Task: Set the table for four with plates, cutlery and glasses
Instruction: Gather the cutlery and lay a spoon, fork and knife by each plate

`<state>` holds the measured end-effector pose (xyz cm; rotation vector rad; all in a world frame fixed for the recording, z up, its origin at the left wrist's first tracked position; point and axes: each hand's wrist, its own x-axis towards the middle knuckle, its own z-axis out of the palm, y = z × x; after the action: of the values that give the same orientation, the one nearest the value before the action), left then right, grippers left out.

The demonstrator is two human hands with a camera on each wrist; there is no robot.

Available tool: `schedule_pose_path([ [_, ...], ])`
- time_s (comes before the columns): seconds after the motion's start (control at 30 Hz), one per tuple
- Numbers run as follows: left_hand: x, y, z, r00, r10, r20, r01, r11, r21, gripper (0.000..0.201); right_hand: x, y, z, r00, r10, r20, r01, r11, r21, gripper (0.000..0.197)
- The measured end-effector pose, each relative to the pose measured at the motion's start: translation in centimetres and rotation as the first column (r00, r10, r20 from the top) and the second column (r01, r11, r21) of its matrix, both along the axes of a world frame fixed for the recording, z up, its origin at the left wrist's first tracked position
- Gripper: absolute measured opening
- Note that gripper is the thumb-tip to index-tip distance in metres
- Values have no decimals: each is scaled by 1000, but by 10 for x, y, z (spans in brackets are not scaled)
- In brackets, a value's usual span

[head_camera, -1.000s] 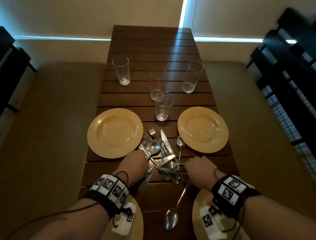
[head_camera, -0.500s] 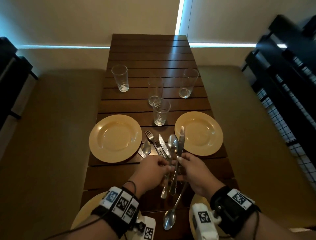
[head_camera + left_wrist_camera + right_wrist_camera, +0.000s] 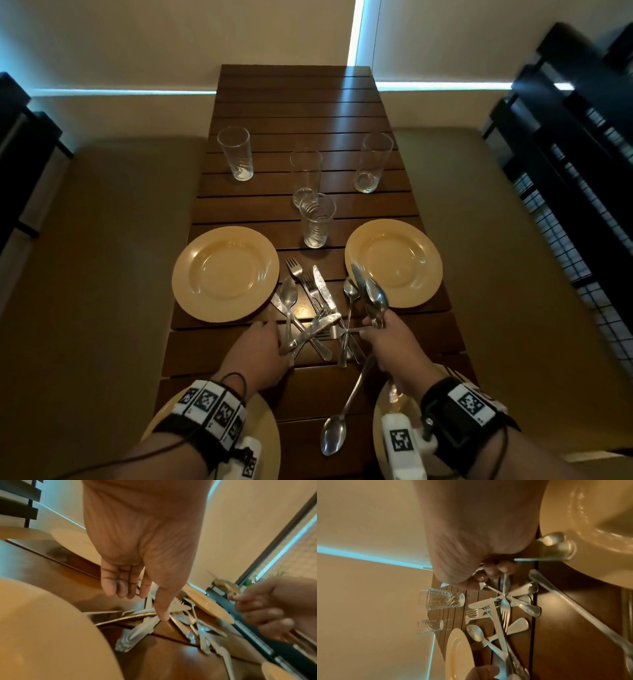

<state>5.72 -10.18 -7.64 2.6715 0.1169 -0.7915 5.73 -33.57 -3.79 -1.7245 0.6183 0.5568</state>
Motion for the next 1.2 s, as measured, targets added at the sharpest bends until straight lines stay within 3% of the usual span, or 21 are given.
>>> schedule_pose_path([
  [0.07,-2,-4,-6,999,-30,-15,30,999,43,60,8,-3,-5,983,172,58,-156,964,-217,12],
  [0.13,-4,-10,-10,999,-48,14,46,995,92,54,15,-5,-15,941,337,32,-298,871,-391,12],
  [0.2,-3,-16,-13,998,-36,43,30,990,135,42,22,-3,-28,916,399,-29,-362,797,-483,12],
  [0.4,5,-19,-16,999,51,5,-52,997,62,18,31,11,-58,886,454,-95,-405,656,-638,27],
  [0.5,8,-15,-18,994,101,-51,-99,994,48,31,31,15,-68,863,493,-111,-429,596,-679,21],
  [0.7,7,-12,-16,995,93,-41,-91,994,54,21,32,10,-55,800,583,-140,-511,542,-667,17],
  [0.83,6,-8,-15,992,117,-46,-117,993,12,14,27,6,-36,832,553,-53,-483,673,-560,13],
  [0.93,7,-5,-7,990,137,-44,-138,990,-37,18,24,1,-20,897,441,5,-412,842,-348,17],
  [1.03,7,-2,11,983,181,-30,-183,972,-149,27,22,-1,-7,959,282,17,-277,951,-138,20],
  [1.1,7,-3,25,977,210,-25,-209,942,-263,27,20,2,-2,990,137,-23,-134,987,84,22],
  [1.2,8,-16,47,969,236,-79,-246,863,-440,17,19,7,0,997,-2,-80,32,929,368,21],
])
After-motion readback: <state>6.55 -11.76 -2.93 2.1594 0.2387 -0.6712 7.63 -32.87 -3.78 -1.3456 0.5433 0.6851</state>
